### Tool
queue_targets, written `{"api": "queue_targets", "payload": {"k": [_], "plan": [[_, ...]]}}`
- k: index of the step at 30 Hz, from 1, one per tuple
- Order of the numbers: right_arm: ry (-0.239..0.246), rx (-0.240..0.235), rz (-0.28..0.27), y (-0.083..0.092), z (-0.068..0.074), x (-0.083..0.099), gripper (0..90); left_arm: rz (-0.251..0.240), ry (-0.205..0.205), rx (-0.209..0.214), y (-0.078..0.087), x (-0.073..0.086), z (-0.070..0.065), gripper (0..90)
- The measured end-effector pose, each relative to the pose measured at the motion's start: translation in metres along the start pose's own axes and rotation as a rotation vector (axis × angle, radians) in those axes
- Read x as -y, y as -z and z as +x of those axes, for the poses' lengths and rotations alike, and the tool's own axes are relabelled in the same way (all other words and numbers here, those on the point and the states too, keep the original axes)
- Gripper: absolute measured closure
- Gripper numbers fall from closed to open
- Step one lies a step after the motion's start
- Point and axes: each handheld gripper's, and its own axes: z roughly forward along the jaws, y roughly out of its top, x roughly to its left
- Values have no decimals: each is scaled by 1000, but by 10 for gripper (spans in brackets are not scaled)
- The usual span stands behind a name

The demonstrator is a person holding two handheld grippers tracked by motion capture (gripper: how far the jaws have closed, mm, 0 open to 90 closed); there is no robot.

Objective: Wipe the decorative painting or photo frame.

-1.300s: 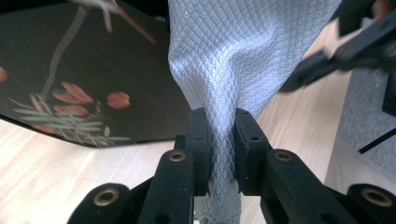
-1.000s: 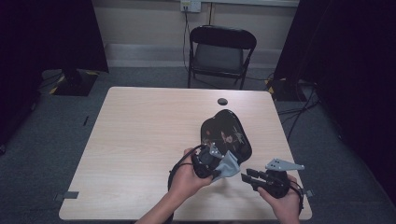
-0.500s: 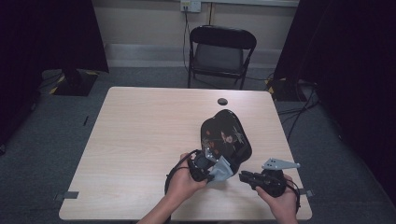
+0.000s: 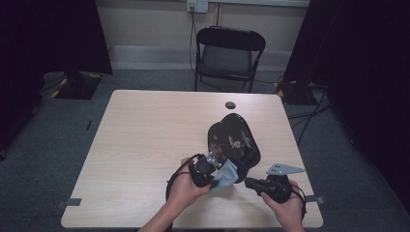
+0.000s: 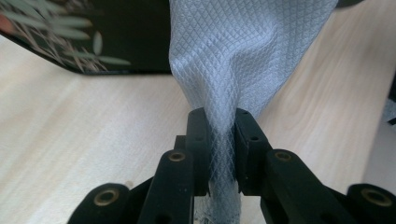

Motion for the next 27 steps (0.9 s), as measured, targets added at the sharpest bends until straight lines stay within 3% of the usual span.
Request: {"api": "queue_targets", "payload": {"k": [9, 17, 22, 27], "plan": [[4, -9, 4, -5, 3, -1, 847, -97, -46, 3, 37, -29, -13, 784], [8, -13, 14, -9, 6, -1, 814, -176, -117, -2, 70, -62, -32, 783], [4, 9, 13, -7, 4, -1, 801, -174, -136, 5, 67, -72, -41, 783], [-1, 15, 8, -4, 2, 0, 803, -142, -130, 21, 52, -67, -40, 783]]}}
